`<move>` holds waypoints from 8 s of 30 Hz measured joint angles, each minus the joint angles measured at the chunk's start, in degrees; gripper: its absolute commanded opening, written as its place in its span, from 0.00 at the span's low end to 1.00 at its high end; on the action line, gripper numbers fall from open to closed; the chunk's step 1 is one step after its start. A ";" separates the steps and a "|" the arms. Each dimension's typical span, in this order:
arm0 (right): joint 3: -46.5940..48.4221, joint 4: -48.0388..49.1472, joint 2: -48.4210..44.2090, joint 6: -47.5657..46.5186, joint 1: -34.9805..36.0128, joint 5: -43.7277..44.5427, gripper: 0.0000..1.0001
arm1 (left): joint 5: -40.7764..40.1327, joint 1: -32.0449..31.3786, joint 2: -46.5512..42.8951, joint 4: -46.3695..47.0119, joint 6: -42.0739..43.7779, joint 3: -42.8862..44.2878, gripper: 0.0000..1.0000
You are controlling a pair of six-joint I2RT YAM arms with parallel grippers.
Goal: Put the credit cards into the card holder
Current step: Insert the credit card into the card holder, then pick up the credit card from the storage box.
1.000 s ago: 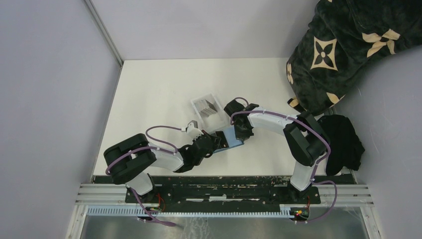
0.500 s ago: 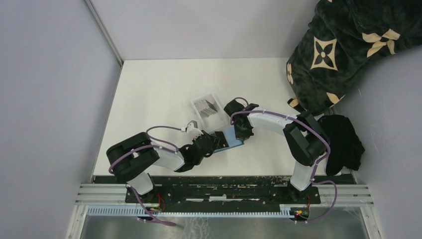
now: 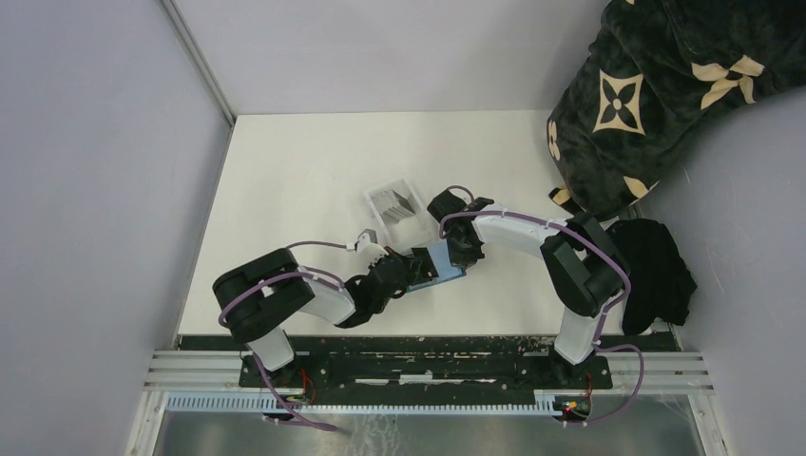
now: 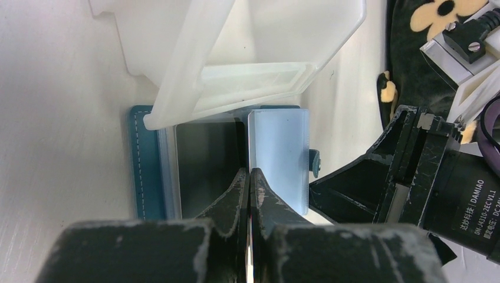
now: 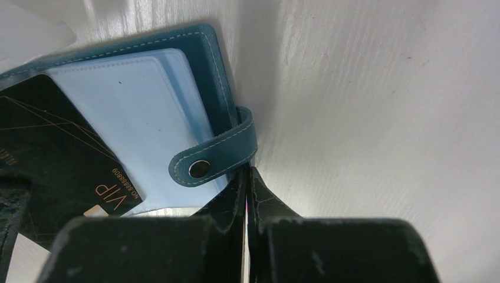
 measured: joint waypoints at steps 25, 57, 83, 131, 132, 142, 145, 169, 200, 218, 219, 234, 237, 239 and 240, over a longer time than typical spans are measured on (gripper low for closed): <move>0.66 -0.66 0.61 -0.22 0.00 0.02 0.01 | 1.53 0.11 2.56 7.32 -2.34 -3.08 0.03; 2.12 -2.12 1.70 -0.66 0.00 0.02 0.01 | 1.36 -0.02 4.39 1.86 -4.81 1.07 0.03; 2.25 -3.02 1.81 -1.29 -0.02 0.59 0.01 | 7.17 0.22 10.25 -4.13 1.18 11.87 0.34; 1.60 -2.25 1.16 -1.68 -1.90 -1.81 0.04 | 5.27 -0.61 -2.03 -32.81 5.86 14.64 0.36; 1.60 -2.25 1.14 -1.68 -1.90 -1.81 0.04 | 5.01 -0.61 -2.21 -33.33 5.90 14.71 0.36; 1.60 -2.12 0.85 -1.90 -2.40 0.00 0.11 | 2.73 -0.59 -5.81 -37.94 8.63 13.53 0.37; 1.62 -2.16 0.59 -1.92 -2.43 0.42 0.13 | 2.60 -0.59 -7.23 -37.92 9.70 12.96 0.37; 10.86 -4.70 -2.56 -4.33 -2.43 2.03 0.60 | -2.16 0.13 -22.23 -45.00 12.79 8.57 0.54; 42.84 -2.19 15.34 -12.79 -0.87 -14.10 0.61 | 5.64 18.18 -23.82 -47.60 13.79 6.60 0.57; 53.40 -2.60 26.77 -12.63 -3.26 -21.70 0.69 | 15.91 28.13 -10.62 -42.40 18.49 13.81 0.59; 53.42 -2.58 27.06 -12.52 -3.54 -22.32 0.69 | 16.44 28.33 -10.01 -42.21 18.49 13.99 0.59; 54.07 -1.22 30.12 -9.38 -5.62 -29.73 0.69 | 19.34 29.16 -5.20 -40.63 19.26 17.97 0.59; 54.23 -0.90 30.40 -8.79 -5.92 -30.69 0.68 | 19.52 29.27 -4.55 -40.54 19.37 18.10 0.59; 54.23 -0.48 30.53 -8.37 -6.10 -31.32 0.67 | 19.56 29.33 -4.00 -40.48 19.39 18.29 0.59; 54.23 -0.28 30.58 -8.17 -6.14 -31.58 0.67 | 19.58 29.33 -3.69 -40.41 19.39 18.40 0.59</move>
